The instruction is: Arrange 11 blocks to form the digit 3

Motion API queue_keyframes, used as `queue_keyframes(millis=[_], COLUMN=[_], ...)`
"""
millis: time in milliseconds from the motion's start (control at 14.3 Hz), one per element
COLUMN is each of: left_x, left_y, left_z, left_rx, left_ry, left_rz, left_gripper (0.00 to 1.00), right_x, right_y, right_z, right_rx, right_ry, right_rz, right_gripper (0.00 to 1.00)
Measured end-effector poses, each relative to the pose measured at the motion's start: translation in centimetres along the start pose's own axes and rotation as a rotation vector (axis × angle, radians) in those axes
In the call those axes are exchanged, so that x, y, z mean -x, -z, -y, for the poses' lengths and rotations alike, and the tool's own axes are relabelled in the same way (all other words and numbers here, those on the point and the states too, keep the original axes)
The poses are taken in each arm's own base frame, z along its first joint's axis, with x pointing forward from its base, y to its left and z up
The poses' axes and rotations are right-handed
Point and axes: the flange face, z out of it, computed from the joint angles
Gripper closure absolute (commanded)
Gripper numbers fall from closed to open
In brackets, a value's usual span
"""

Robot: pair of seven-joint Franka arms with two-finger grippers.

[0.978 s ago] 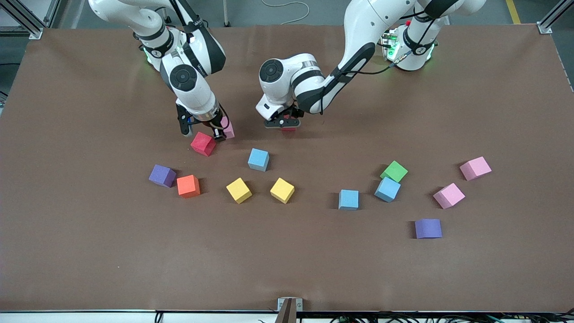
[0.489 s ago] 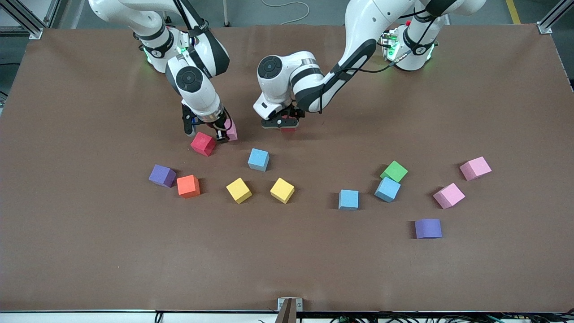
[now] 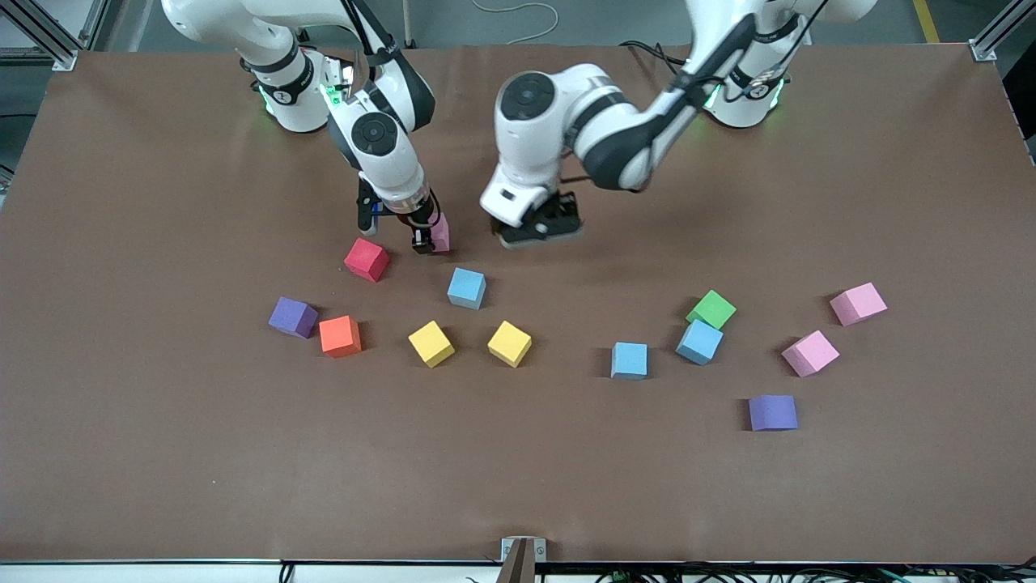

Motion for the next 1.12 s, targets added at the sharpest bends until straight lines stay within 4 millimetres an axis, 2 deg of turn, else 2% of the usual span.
queue_keyframes(millis=[279, 419, 559, 699, 1118], left_x=[-12.8, -17.8, -21.5, -23.4, -25.0], left_y=[1.5, 1.4, 0.4, -2.1, -8.4], left_z=[7.8, 11.8, 15.3, 16.9, 15.3], left_rx=[0.025, 0.032, 0.034, 0.034, 0.051], left_ry=[0.057, 0.041, -0.01, -0.087, -0.136], left_rz=[-0.03, -0.035, -0.028, 0.003, 0.064], left_gripper=[0.0, 0.0, 0.0, 0.0, 0.04], right_x=[2.7, 4.2, 5.4, 6.3, 9.0], right_y=[-1.9, -2.3, -2.5, -2.4, -3.1], right_z=[-1.9, -2.7, -3.2, -3.3, -1.9], right_rx=[-0.014, -0.013, -0.014, -0.018, 0.02], right_ry=[-0.056, -0.067, -0.069, -0.07, -0.059], right_rz=[0.005, 0.005, 0.008, 0.014, -0.02], right_gripper=[0.99, 0.99, 0.99, 0.99, 0.99])
